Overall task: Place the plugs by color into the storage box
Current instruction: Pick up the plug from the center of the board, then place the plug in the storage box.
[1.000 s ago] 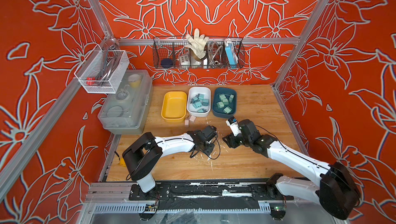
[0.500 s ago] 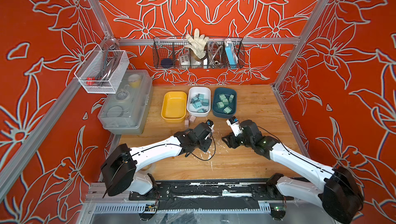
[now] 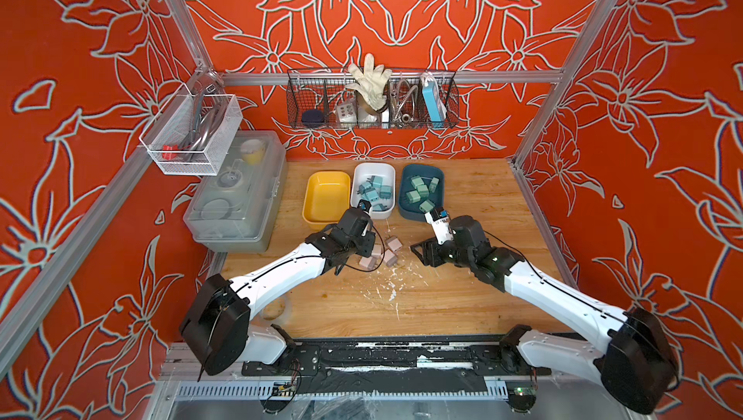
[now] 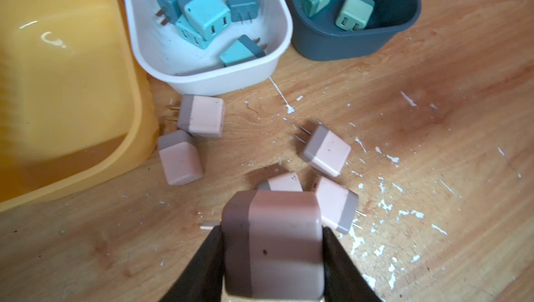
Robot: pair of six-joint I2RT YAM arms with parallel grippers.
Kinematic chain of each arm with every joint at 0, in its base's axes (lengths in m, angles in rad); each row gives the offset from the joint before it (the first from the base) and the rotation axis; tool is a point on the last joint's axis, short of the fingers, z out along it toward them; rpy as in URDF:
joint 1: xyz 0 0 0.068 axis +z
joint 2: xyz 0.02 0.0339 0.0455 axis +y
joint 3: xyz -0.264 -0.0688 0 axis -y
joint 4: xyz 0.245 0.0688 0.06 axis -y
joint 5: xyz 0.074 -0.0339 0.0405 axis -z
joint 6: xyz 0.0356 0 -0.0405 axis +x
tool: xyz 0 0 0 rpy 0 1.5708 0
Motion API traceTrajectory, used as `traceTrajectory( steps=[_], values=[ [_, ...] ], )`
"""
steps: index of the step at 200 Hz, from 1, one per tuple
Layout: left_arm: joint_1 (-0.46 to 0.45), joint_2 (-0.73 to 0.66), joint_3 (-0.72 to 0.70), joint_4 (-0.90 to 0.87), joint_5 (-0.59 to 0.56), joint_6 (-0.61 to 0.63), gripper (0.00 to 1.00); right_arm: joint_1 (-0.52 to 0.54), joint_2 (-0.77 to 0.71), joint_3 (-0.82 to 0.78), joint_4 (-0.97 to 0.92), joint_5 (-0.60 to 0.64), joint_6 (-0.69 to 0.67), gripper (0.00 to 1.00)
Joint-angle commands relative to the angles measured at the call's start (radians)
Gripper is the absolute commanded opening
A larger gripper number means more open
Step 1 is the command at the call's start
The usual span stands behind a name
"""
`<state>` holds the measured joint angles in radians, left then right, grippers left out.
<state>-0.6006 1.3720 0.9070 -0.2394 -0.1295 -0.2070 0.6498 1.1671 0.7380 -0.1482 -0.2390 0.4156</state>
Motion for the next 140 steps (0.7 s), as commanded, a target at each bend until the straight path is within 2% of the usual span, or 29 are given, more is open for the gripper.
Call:
traceTrajectory(
  steps=[1,47,75,140],
  values=[
    [0.061,0.010,0.023,0.033,0.015,0.016,0.44,0.013,0.061,0.077,0.009,-0.005,0.043,0.66],
    [0.232,0.085,0.074,0.052,0.036,0.040,0.44,0.027,0.181,0.187,0.020,-0.017,0.051,0.65],
    [0.330,0.183,0.162,0.049,0.100,0.045,0.44,0.033,0.258,0.251,0.012,-0.029,0.045,0.65],
    [0.435,0.464,0.456,-0.013,0.116,0.061,0.45,0.034,0.432,0.455,-0.079,-0.020,-0.029,0.65]
  ],
)
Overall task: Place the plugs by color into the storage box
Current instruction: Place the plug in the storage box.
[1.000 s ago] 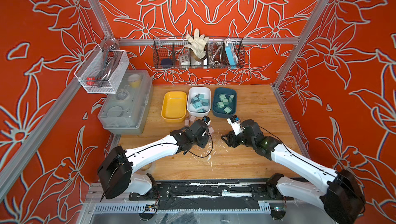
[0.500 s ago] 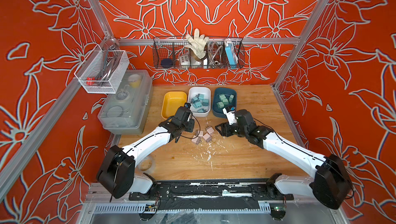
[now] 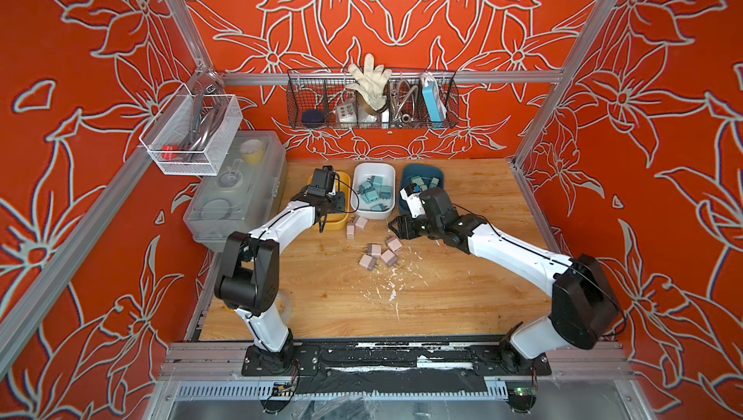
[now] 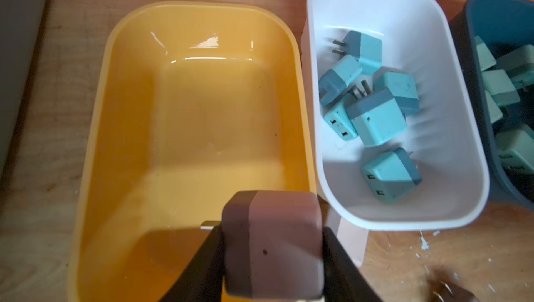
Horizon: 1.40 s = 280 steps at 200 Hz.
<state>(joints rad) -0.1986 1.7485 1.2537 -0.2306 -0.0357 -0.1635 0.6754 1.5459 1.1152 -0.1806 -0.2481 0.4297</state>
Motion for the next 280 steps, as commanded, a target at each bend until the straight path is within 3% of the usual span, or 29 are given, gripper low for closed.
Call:
traceTrajectory(
  steps=[1,53,122,160,280],
  values=[
    [0.035,0.094,0.116,-0.023,0.023,0.018,0.45,0.009,0.057,0.080,-0.048,-0.012,-0.045,0.65],
    [0.062,0.381,0.469,-0.162,0.086,0.030,0.46,0.007,0.162,0.166,-0.032,-0.062,-0.101,0.65],
    [0.069,0.523,0.621,-0.200,0.088,0.045,0.60,0.007,0.219,0.184,-0.016,-0.060,-0.124,0.65],
    [0.070,0.504,0.600,-0.189,0.064,0.045,0.66,0.008,0.210,0.176,-0.007,-0.059,-0.126,0.65],
    [0.070,0.306,0.416,-0.105,0.074,0.016,0.66,0.010,0.134,0.123,0.010,-0.077,-0.090,0.65]
  ],
)
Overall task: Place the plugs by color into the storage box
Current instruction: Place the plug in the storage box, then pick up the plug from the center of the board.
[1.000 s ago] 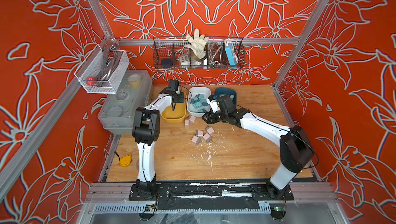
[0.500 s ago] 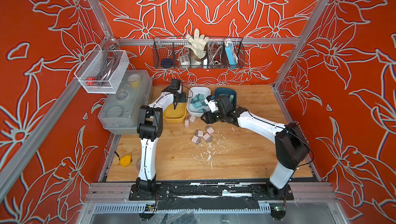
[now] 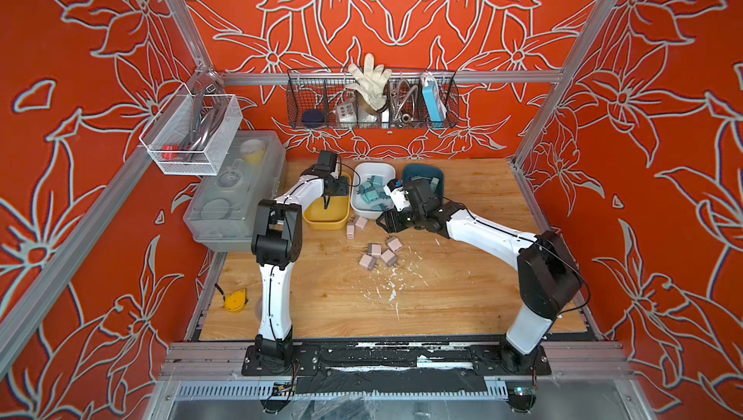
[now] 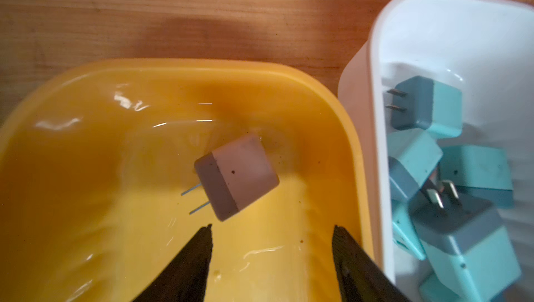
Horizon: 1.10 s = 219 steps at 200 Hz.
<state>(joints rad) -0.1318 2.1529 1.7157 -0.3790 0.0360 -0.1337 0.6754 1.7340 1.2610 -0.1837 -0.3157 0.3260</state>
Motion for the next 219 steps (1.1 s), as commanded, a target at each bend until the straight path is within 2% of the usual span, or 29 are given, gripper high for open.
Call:
traceTrajectory(
  steps=[1,32,68,110,139,171,219],
  values=[
    [0.003,-0.100,-0.050,0.045,0.003,-0.014,0.66,0.009,-0.055,-0.024,0.013,-0.011,0.014,0.65],
    [0.002,-0.199,-0.151,0.065,0.024,-0.043,0.66,0.009,-0.100,-0.061,0.018,-0.012,0.043,0.65],
    [-0.013,-0.354,-0.368,0.140,0.095,-0.100,0.65,0.010,-0.161,-0.141,0.055,0.006,0.097,0.65],
    [-0.070,-0.523,-0.581,0.170,0.087,-0.160,0.65,0.019,-0.228,-0.208,0.066,0.011,0.153,0.64],
    [-0.149,-0.650,-0.721,0.207,0.071,-0.202,0.65,0.027,-0.271,-0.260,0.072,0.028,0.177,0.64],
    [-0.237,-0.758,-0.807,0.177,0.046,-0.198,0.65,0.033,-0.321,-0.302,0.049,0.042,0.176,0.64],
    [-0.391,-0.814,-0.901,0.123,0.014,-0.179,0.65,0.035,-0.370,-0.351,0.037,0.054,0.184,0.64]
  ],
)
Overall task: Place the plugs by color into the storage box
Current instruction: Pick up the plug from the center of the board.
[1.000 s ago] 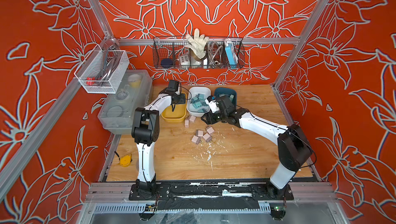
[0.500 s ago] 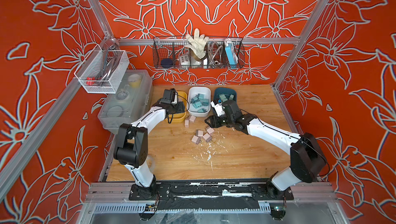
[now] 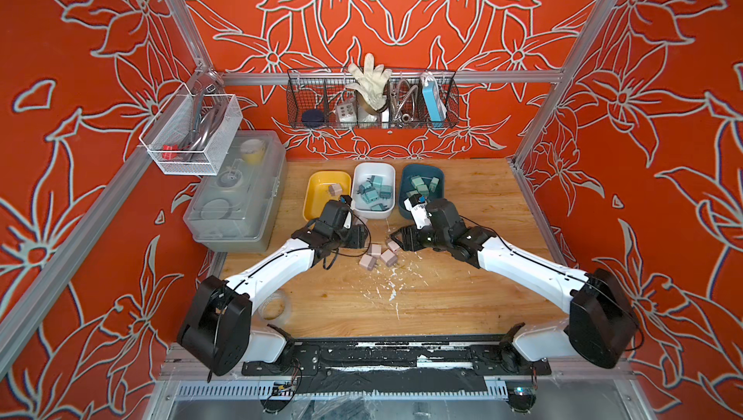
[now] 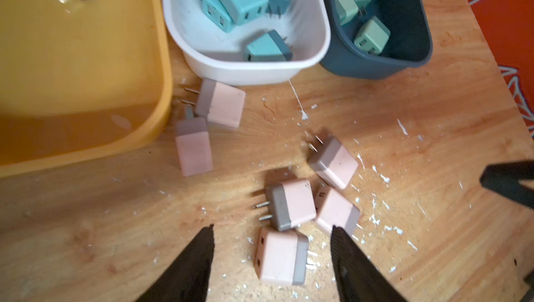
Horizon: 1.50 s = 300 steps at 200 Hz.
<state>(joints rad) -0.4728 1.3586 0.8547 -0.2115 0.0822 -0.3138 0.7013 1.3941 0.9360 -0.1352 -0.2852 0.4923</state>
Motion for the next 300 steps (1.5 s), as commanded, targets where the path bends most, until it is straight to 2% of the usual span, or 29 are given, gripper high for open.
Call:
traceTrajectory(
  steps=[1,64,87,165,219,300],
  values=[
    [-0.052,-0.020,-0.041,-0.045,-0.033,0.000,0.65,0.009,-0.031,-0.027,-0.013,0.024,0.017,0.64],
    [-0.155,0.023,-0.086,-0.045,-0.047,0.009,0.65,0.015,-0.066,-0.060,-0.026,0.046,0.021,0.65],
    [-0.168,0.049,-0.088,-0.044,-0.082,0.015,0.65,0.016,-0.070,-0.060,-0.030,0.052,0.019,0.64],
    [-0.171,0.206,-0.051,-0.029,-0.077,0.038,0.64,0.019,-0.043,-0.053,-0.027,0.049,0.019,0.65],
    [-0.173,0.226,-0.033,-0.036,-0.082,0.060,0.49,0.021,-0.030,-0.047,-0.027,0.055,0.011,0.65],
    [-0.172,0.175,-0.037,-0.052,-0.090,0.063,0.44,0.023,-0.015,-0.038,-0.024,0.049,0.006,0.65]
  ],
)
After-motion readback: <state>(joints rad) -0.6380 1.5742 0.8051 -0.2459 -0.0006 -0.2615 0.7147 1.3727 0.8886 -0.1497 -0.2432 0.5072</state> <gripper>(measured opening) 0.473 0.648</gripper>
